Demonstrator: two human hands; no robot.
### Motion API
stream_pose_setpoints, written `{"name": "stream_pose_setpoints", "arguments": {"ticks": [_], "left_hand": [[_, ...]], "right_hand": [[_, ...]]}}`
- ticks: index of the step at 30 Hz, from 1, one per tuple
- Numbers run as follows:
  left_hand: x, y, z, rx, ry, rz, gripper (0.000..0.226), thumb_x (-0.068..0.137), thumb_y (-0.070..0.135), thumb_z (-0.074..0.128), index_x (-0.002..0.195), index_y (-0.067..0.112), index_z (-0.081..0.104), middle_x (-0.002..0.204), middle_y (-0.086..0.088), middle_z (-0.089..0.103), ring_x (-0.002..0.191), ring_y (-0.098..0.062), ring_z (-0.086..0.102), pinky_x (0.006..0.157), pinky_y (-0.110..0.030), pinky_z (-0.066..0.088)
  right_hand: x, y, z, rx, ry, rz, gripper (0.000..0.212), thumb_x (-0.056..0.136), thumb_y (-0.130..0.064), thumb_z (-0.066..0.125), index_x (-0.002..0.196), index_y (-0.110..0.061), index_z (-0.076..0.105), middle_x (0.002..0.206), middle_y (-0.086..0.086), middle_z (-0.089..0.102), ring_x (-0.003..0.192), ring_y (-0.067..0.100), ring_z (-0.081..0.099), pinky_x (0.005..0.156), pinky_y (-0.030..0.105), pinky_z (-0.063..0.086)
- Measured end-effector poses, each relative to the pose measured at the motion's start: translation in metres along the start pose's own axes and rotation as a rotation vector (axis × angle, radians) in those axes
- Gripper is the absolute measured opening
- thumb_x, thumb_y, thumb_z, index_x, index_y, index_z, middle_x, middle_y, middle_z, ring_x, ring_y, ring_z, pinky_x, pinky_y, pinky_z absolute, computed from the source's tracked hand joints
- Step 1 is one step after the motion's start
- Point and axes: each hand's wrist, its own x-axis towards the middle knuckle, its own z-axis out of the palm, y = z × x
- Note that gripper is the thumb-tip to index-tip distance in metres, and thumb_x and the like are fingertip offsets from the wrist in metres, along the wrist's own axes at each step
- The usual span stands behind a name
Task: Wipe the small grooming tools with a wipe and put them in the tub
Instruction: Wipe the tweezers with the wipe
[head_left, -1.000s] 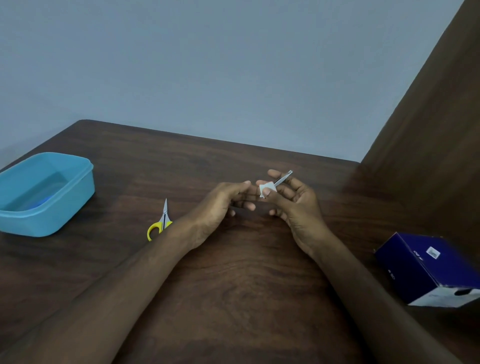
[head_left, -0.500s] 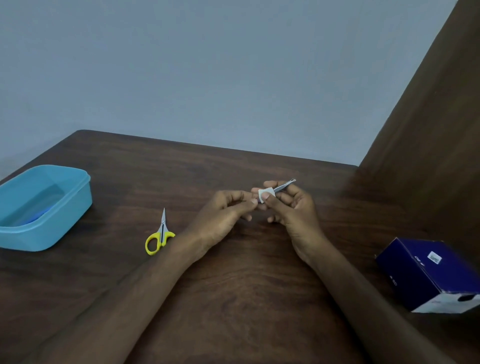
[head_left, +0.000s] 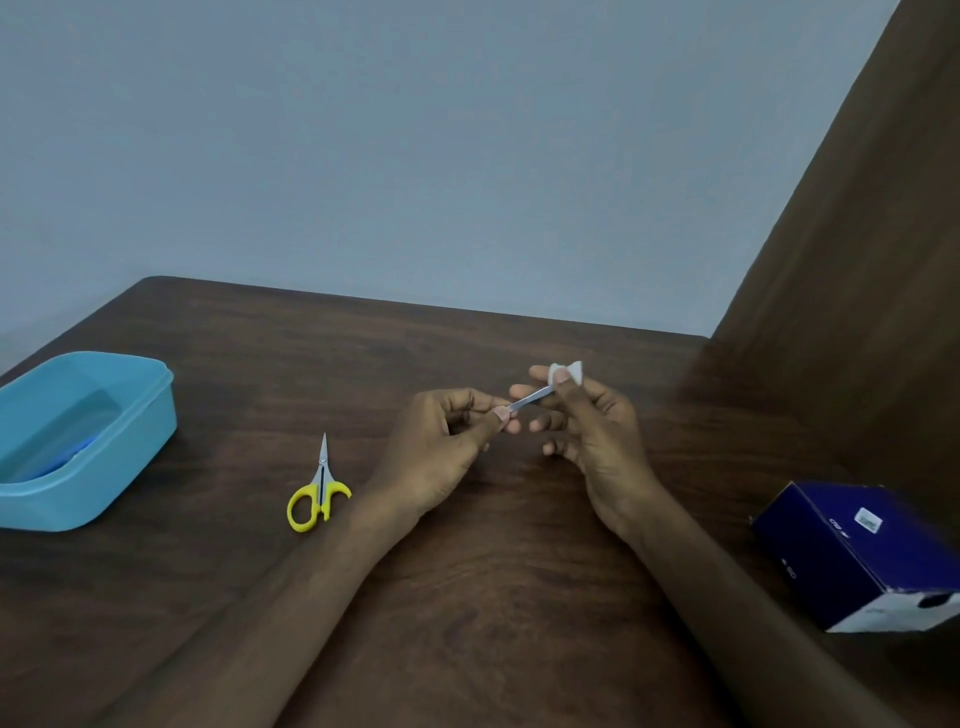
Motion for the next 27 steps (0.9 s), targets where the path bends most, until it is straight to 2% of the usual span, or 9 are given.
{"name": "stream_pose_setpoints", "arguments": {"ticks": [3, 6, 8, 11, 15, 18, 21, 24, 27], "left_hand": [[0.0, -0.001, 0.0, 0.028, -0.004, -0.004, 0.014, 0.101, 0.029, 0.072, 0.094, 0.025, 0.083, 0.087, 0.003, 0.082, 0.071, -0.008, 0.065, 0.074, -0.034, 0.055], [-0.003, 0.002, 0.002, 0.058, -0.028, 0.031, 0.019, 0.1, 0.034, 0.073, 0.087, 0.024, 0.082, 0.082, 0.006, 0.081, 0.069, -0.009, 0.066, 0.073, -0.036, 0.054], [-0.003, 0.002, 0.002, 0.064, -0.023, 0.039, 0.019, 0.1, 0.034, 0.074, 0.086, 0.024, 0.082, 0.082, 0.005, 0.081, 0.072, -0.012, 0.068, 0.075, -0.041, 0.057], [0.0, -0.002, 0.001, 0.046, 0.007, 0.032, 0.019, 0.1, 0.033, 0.074, 0.085, 0.024, 0.083, 0.082, -0.002, 0.081, 0.07, -0.021, 0.064, 0.076, -0.049, 0.057], [0.001, -0.003, 0.001, 0.017, 0.027, 0.026, 0.02, 0.1, 0.031, 0.074, 0.084, 0.023, 0.082, 0.084, -0.002, 0.081, 0.068, -0.016, 0.061, 0.068, -0.038, 0.052], [0.0, -0.001, 0.0, 0.014, 0.037, 0.019, 0.02, 0.1, 0.029, 0.073, 0.085, 0.021, 0.081, 0.084, 0.004, 0.082, 0.068, -0.007, 0.062, 0.066, -0.025, 0.05], [0.0, 0.001, 0.001, 0.015, 0.05, 0.02, 0.019, 0.101, 0.029, 0.073, 0.086, 0.02, 0.081, 0.084, 0.006, 0.081, 0.068, -0.008, 0.063, 0.068, -0.024, 0.051], [0.0, 0.002, 0.002, 0.017, 0.071, 0.01, 0.021, 0.101, 0.028, 0.073, 0.084, 0.019, 0.081, 0.073, 0.01, 0.077, 0.065, -0.008, 0.06, 0.061, -0.021, 0.046], [0.0, 0.0, 0.003, 0.056, 0.07, 0.038, 0.022, 0.1, 0.029, 0.074, 0.081, 0.021, 0.08, 0.072, 0.009, 0.076, 0.064, -0.017, 0.058, 0.061, -0.028, 0.044]], "right_hand": [[-0.002, 0.001, -0.001, -0.048, -0.012, -0.041, 0.023, 0.102, -0.022, 0.068, 0.124, -0.015, 0.072, 0.11, 0.007, 0.082, 0.07, 0.011, 0.063, 0.058, 0.026, 0.047], [-0.002, 0.001, -0.001, -0.052, -0.01, -0.058, 0.034, 0.098, -0.015, 0.074, 0.131, -0.017, 0.066, 0.108, 0.008, 0.082, 0.068, 0.013, 0.065, 0.057, 0.026, 0.048], [-0.001, -0.001, 0.0, -0.01, 0.02, -0.049, 0.037, 0.099, -0.016, 0.073, 0.133, -0.017, 0.061, 0.109, 0.01, 0.082, 0.065, 0.014, 0.065, 0.055, 0.025, 0.048], [0.003, -0.002, -0.002, 0.049, 0.137, -0.056, 0.026, 0.102, -0.023, 0.068, 0.126, -0.014, 0.061, 0.109, 0.008, 0.082, 0.058, 0.012, 0.063, 0.05, 0.022, 0.047], [0.009, 0.001, -0.01, 0.095, 0.325, -0.114, 0.004, 0.101, -0.016, 0.07, 0.104, -0.014, 0.072, 0.101, -0.001, 0.083, 0.056, 0.008, 0.062, 0.049, 0.02, 0.047], [0.01, 0.002, -0.009, 0.162, 0.35, -0.138, 0.005, 0.098, -0.008, 0.072, 0.098, -0.012, 0.076, 0.086, -0.003, 0.079, 0.061, 0.008, 0.065, 0.055, 0.02, 0.053], [0.008, 0.003, -0.008, 0.198, 0.323, -0.16, 0.004, 0.096, -0.005, 0.074, 0.099, -0.007, 0.076, 0.086, 0.004, 0.078, 0.068, 0.012, 0.07, 0.064, 0.023, 0.059], [0.006, 0.004, -0.007, 0.192, 0.295, -0.177, 0.01, 0.093, -0.002, 0.077, 0.103, -0.003, 0.076, 0.092, 0.009, 0.08, 0.073, 0.015, 0.073, 0.072, 0.026, 0.063], [0.005, 0.003, -0.005, 0.222, 0.279, -0.177, 0.02, 0.089, 0.004, 0.078, 0.108, 0.0, 0.074, 0.095, 0.011, 0.08, 0.079, 0.017, 0.076, 0.076, 0.027, 0.064]]}}
